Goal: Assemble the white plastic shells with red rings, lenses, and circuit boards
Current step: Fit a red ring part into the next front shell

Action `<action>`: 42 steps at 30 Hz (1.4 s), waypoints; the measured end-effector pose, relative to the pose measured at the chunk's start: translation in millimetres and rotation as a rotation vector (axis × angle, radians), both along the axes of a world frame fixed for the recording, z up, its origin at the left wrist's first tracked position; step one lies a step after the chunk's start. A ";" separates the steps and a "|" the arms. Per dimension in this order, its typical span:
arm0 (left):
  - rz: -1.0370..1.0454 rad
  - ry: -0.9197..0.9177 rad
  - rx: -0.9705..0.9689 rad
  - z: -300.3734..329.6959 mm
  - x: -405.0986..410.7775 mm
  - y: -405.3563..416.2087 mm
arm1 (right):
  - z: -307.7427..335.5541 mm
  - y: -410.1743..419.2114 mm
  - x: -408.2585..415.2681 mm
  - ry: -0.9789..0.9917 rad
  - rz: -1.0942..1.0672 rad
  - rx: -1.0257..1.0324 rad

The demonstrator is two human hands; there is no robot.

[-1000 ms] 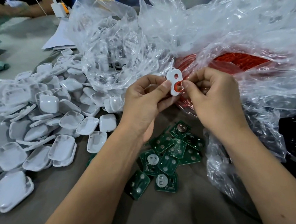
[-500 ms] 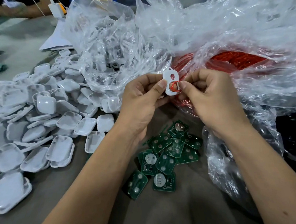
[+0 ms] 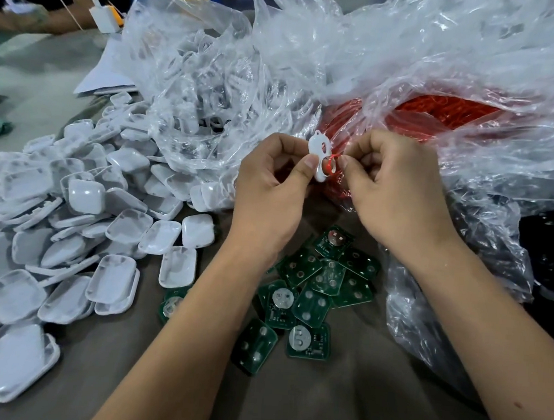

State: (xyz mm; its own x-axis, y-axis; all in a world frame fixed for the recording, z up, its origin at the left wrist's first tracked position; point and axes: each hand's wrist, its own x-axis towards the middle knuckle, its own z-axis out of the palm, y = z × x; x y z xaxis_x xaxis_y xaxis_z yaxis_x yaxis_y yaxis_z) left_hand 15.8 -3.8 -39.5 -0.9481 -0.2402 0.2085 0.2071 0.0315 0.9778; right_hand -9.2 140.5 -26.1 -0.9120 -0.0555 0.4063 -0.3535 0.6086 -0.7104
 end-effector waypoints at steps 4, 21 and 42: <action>-0.004 0.018 -0.064 -0.1 0.8 1.5 | -1.1 -1.6 1.2 0.021 -0.004 -0.005; 0.051 0.055 -0.159 2.1 3.6 7.2 | -0.1 -3.0 2.9 0.088 -0.028 0.073; 0.053 0.010 -0.186 3.2 6.7 8.8 | 0.1 -1.5 1.2 0.030 -0.044 0.112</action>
State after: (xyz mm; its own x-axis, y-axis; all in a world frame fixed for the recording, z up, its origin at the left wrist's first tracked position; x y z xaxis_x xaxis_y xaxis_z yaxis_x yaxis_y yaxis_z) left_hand 22.5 5.1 -36.3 -0.9329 -0.2458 0.2633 0.2099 0.2229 0.9520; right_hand -8.0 139.0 -25.9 -0.9022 -0.0626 0.4268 -0.3450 0.6987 -0.6267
